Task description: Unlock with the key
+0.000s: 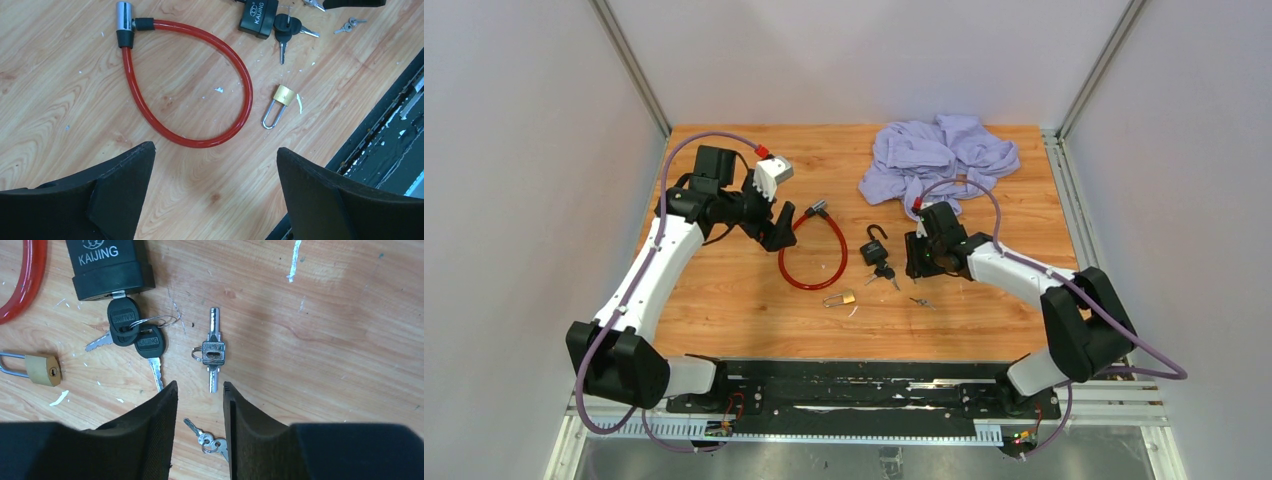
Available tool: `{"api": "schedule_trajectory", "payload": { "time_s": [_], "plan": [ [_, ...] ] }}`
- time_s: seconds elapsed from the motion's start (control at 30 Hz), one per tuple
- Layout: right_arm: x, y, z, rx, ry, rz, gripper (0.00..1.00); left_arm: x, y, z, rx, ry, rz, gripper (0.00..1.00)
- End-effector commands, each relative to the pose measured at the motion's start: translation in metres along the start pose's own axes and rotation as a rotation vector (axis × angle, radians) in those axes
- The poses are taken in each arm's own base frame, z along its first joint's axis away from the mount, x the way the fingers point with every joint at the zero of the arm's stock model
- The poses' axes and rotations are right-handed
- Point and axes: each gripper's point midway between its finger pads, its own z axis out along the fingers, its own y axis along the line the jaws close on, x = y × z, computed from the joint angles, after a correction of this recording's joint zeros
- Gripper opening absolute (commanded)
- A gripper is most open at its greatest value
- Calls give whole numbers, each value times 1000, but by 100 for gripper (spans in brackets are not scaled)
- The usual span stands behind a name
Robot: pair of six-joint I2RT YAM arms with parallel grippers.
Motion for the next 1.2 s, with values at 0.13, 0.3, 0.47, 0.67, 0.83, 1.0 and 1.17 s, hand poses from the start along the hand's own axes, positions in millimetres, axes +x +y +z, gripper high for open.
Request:
{"api": "schedule_trajectory", "payload": {
  "time_s": [0.13, 0.3, 0.47, 0.67, 0.83, 1.0, 1.17],
  "plan": [
    [-5, -9, 19, 63, 32, -7, 44, -5, -5, -3, 22, -20, 1, 96],
    [0, -10, 32, 74, 64, -10, 38, -5, -4, -5, 13, -15, 12, 96],
    [4, -13, 35, 87, 65, -17, 21, -5, -3, -6, 8, -14, 15, 96],
    [6, -14, 35, 96, 67, -30, 13, -7, -4, -7, 9, -19, 15, 96],
    [0, -14, 29, 95, 43, -39, 4, -9, -4, -9, 5, -24, 16, 96],
    [-23, -13, 16, 113, -8, -54, 28, -11, -5, -10, 7, -23, 17, 96],
    [-51, -15, 7, 125, -40, -79, 44, -12, -4, -12, 5, -24, 17, 96]
  ]
}}
